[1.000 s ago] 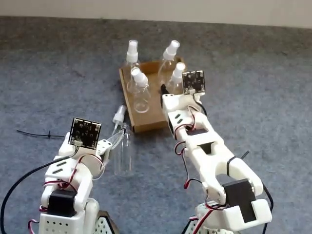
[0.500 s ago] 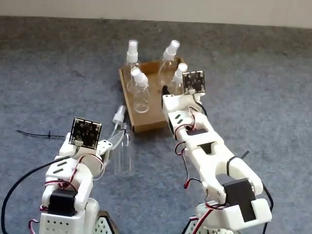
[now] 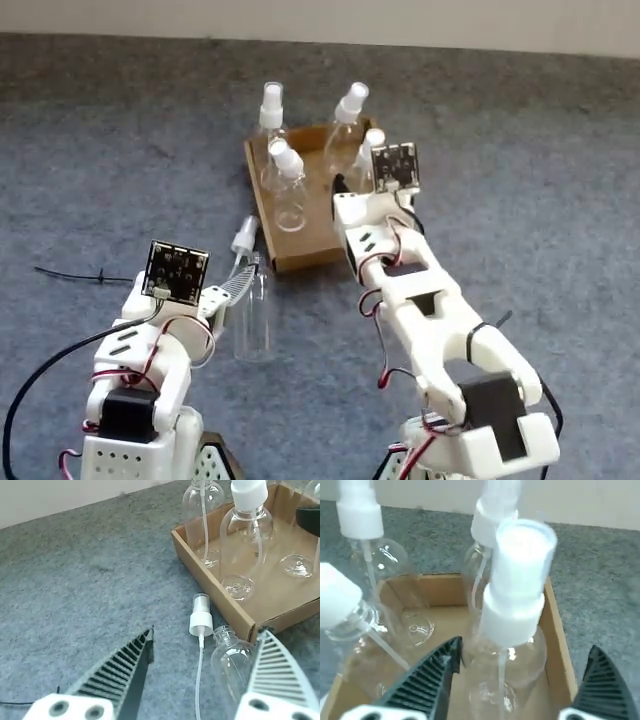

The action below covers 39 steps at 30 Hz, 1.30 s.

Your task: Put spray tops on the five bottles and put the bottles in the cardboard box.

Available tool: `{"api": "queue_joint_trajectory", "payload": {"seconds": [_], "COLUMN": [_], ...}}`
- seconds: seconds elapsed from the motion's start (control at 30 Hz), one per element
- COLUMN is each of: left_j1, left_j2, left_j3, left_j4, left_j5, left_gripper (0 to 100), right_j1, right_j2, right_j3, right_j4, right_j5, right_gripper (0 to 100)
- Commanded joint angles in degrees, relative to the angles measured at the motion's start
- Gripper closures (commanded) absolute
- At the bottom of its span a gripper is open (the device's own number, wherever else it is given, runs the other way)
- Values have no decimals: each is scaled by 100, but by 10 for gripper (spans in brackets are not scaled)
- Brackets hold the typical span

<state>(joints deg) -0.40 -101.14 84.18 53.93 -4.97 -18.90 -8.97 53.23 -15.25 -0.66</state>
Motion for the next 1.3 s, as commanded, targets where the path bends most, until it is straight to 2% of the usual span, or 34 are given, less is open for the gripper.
{"api": "queue_joint_trajectory", "payload": {"seconds": [0.0, 0.2, 0.53, 0.63, 0.77, 0.9, 1.03, 1.17, 1.27], "left_j1": [-84, -92, -92, -92, -163, -866, -1719, -2958, -3503], "left_j2": [-66, -66, -66, -22, 4, 4, 224, 1569, 3090], "left_j3": [-40, -40, -40, -84, -303, -796, -1358, -2677, -3987], "left_j4": [-132, -132, -132, -105, -97, -88, -97, -105, -62], "left_j5": [-35, -35, -35, -26, -18, -88, -941, -1029, -1020], "left_gripper": [706, 706, 706, 706, 706, 706, 706, 705, 705], "right_j1": [-75, -75, -110, -453, -1464, -2422, -3099, -3530, -3688], "right_j2": [-725, -1534, -2809, -2923, -2686, -2316, -1912, -1393, -998], "right_j3": [-637, -1270, -2677, -3099, -3389, -3275, -3204, -3196, -3187], "right_j4": [848, 2185, 5437, 6703, 8110, 8295, 8277, 8233, 7899], "right_j5": [149, 167, 158, 149, 149, 141, 141, 53, -765], "right_gripper": [687, 687, 687, 687, 687, 687, 687, 687, 687]}}
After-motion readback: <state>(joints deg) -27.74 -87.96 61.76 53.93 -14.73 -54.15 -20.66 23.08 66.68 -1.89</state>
